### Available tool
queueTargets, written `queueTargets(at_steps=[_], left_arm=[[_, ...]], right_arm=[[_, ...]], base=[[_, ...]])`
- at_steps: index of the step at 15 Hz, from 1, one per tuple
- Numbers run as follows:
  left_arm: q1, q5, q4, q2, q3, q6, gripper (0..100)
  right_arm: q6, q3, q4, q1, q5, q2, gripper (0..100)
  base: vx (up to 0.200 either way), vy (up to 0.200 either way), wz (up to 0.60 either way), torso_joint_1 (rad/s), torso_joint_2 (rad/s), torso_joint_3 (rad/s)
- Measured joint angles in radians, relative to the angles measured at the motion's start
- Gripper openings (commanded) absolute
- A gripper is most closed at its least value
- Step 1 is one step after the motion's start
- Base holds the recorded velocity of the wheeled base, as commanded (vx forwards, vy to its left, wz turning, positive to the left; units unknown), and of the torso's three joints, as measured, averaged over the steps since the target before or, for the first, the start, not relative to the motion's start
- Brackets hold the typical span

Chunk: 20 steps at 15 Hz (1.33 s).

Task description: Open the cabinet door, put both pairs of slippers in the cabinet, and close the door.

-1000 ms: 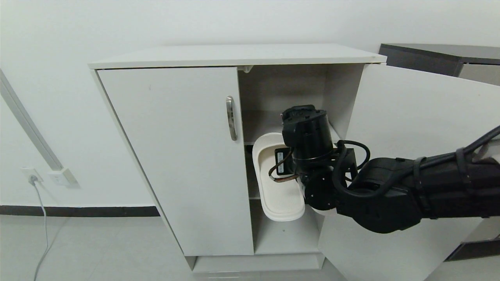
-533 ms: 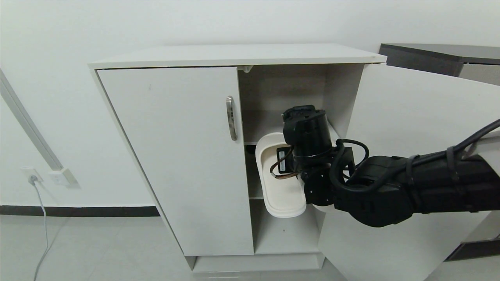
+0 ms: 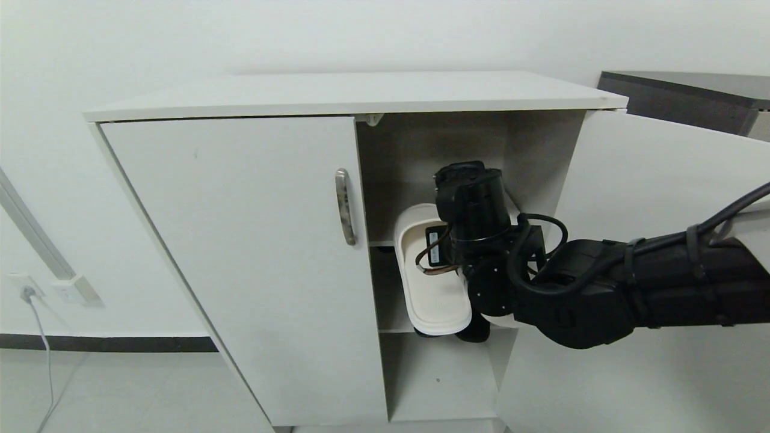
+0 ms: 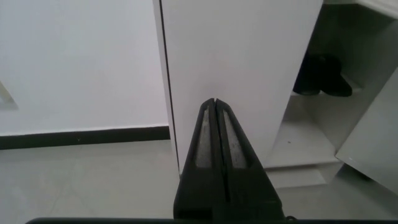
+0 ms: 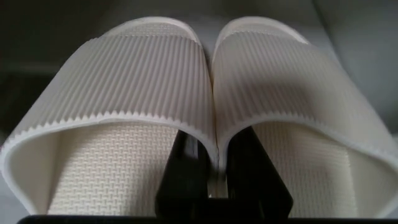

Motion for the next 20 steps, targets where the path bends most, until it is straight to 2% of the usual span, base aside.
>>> queueTargets(at_steps=[3, 7, 17, 20], left_arm=[[0.0, -0.001, 0.0, 0.0, 0.0, 0.0, 0], [0.0, -0.001, 0.0, 0.0, 0.0, -0.001, 0], [0.0, -0.001, -0.001, 0.0, 0.0, -0.001, 0], [0.0, -0.001, -0.001, 0.0, 0.0, -0.002, 0]], right_arm=[[0.0, 0.0, -0.001, -0.002, 0.0, 0.0, 0], [0.003, -0.042, 0.001, -0.012, 0.007, 0.012, 0], [0.052, -0.421, 0.254, -0.081, 0.015, 0.149, 0], [0.066, -0.481, 0.277, -0.085, 0.037, 0.196, 0]], base=[[0.2, 0.0, 0.0, 0.002, 0.0, 0.004], [0.0, 0.0, 0.0, 0.0, 0.0, 0.0], [0.0, 0.0, 0.0, 0.0, 0.0, 0.0], [0.0, 0.0, 0.0, 0.0, 0.0, 0.0]])
